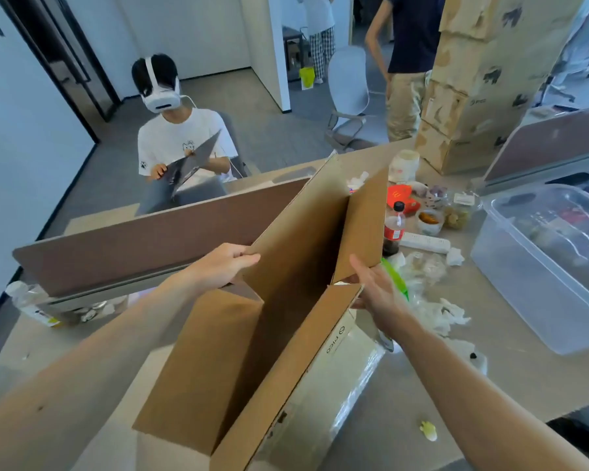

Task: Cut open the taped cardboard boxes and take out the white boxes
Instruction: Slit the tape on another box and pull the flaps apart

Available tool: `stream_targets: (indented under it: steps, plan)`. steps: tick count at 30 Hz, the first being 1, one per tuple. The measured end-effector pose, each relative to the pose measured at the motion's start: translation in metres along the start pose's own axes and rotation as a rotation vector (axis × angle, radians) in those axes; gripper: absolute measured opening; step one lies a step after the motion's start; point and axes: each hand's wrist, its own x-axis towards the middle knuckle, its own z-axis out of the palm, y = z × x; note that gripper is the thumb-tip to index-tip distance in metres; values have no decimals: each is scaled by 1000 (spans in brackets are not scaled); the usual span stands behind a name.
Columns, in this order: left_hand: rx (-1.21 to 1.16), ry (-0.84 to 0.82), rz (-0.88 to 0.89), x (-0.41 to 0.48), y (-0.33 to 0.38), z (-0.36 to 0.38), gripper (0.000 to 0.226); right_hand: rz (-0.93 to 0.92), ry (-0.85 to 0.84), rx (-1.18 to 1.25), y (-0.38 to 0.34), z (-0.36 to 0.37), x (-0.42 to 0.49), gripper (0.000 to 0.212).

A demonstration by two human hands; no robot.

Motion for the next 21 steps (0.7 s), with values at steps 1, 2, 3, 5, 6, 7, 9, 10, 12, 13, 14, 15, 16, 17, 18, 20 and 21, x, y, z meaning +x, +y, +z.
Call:
stream_targets:
  steps: [1,2,3,5,6,7,9,10,12,13,14,15,16,17,18,20,21]
  plan:
    - [-5,-22,1,-2,5,3,27,-16,-22,-24,-5,9,2,27]
    - [-35,-33,1,-5,11,7,29,-26,-23,-57,-10,19,4,31]
    - [-112,-42,-7,-8,13,11,31,-37,-14,-81,-15,28,7,36]
    - [-346,-73,-27,-11,13,18,34,-82,16,-127,-18,41,11,49]
    - [-448,-85,-32,-12,10,21,36,-106,34,-162,-18,45,12,55]
    - [-508,-78,-34,-12,4,24,38,-140,40,-195,-20,51,10,57]
    - [-570,-30,-34,-13,-4,29,41,-229,-16,-267,-17,60,2,52]
    - [-596,0,-35,-14,-7,32,41,-270,-63,-347,-12,66,0,50]
    - [-657,42,-34,-16,-11,40,44,-289,-114,-563,3,78,-1,52]
    - [-694,49,-46,-17,-13,44,45,-305,-123,-673,11,84,-2,58]
    - [-728,45,-61,-19,-14,47,46,-327,-120,-742,19,89,-2,63]
    - [-762,29,-65,-20,-16,49,48,-350,-117,-788,23,92,-2,64]
    - [-791,12,-59,-22,-19,50,50,-381,-119,-818,27,95,-1,64]
    - [-810,3,-50,-23,-22,49,51,-411,-128,-840,30,96,0,64]
    - [-797,-1,-29,-25,-25,48,48,-433,-140,-857,32,97,1,65]
    - [-702,-4,32,-25,-32,48,41,-471,-168,-899,36,100,2,67]
    - [-666,-6,51,-25,-36,50,41,-481,-175,-925,38,101,0,66]
